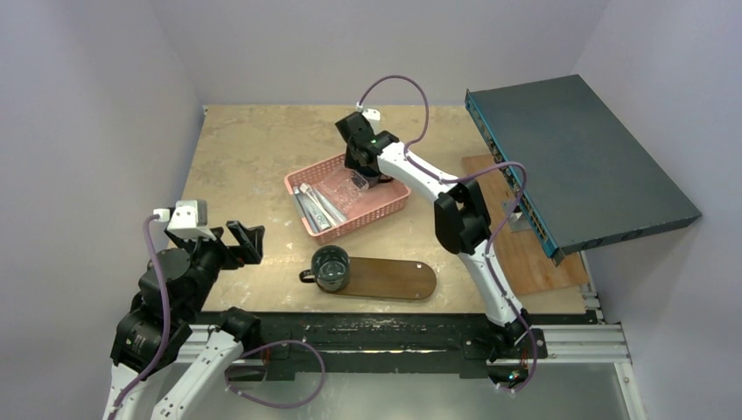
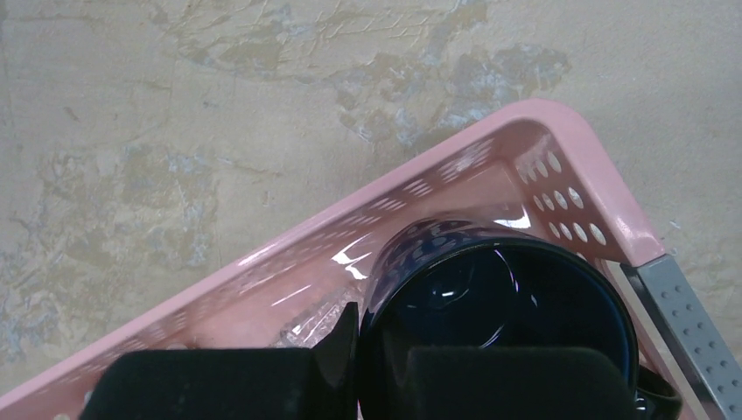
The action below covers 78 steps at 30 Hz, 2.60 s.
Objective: Prepare toiletry sets of a toothbrush and toothpaste on the tray
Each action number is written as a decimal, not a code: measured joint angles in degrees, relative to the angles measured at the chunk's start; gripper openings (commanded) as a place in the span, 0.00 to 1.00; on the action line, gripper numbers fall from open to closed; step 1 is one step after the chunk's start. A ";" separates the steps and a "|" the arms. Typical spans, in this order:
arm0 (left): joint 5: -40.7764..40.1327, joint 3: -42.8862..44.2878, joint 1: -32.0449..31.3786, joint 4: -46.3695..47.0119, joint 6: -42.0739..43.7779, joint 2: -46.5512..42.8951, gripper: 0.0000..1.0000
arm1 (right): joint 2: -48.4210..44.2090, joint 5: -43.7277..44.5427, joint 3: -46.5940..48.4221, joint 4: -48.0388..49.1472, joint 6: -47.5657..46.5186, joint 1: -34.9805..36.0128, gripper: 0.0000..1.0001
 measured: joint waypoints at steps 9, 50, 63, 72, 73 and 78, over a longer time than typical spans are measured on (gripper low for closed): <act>0.00 0.00 0.07 0.00 0.00 0.26 0.96 | -8.39 2.64 -7.15 1.53 -1.36 -0.02 0.00; -0.04 0.00 0.37 0.00 0.02 1.07 0.96 | -46.58 7.26 -37.20 1.84 -8.48 13.94 0.00; -0.02 0.00 0.37 0.00 0.02 2.45 0.96 | -53.05 7.21 -46.80 -1.97 -5.40 20.33 0.00; -0.07 0.00 0.37 0.00 0.02 2.58 0.96 | -55.45 6.71 -52.28 -6.27 -3.98 23.93 0.00; -0.07 0.00 0.37 0.00 0.02 2.58 0.96 | -55.45 6.67 -52.54 -6.82 -3.93 24.28 0.00; -0.07 0.00 0.37 0.00 0.02 2.58 0.96 | -55.39 5.16 -54.03 -8.37 -3.93 25.79 0.00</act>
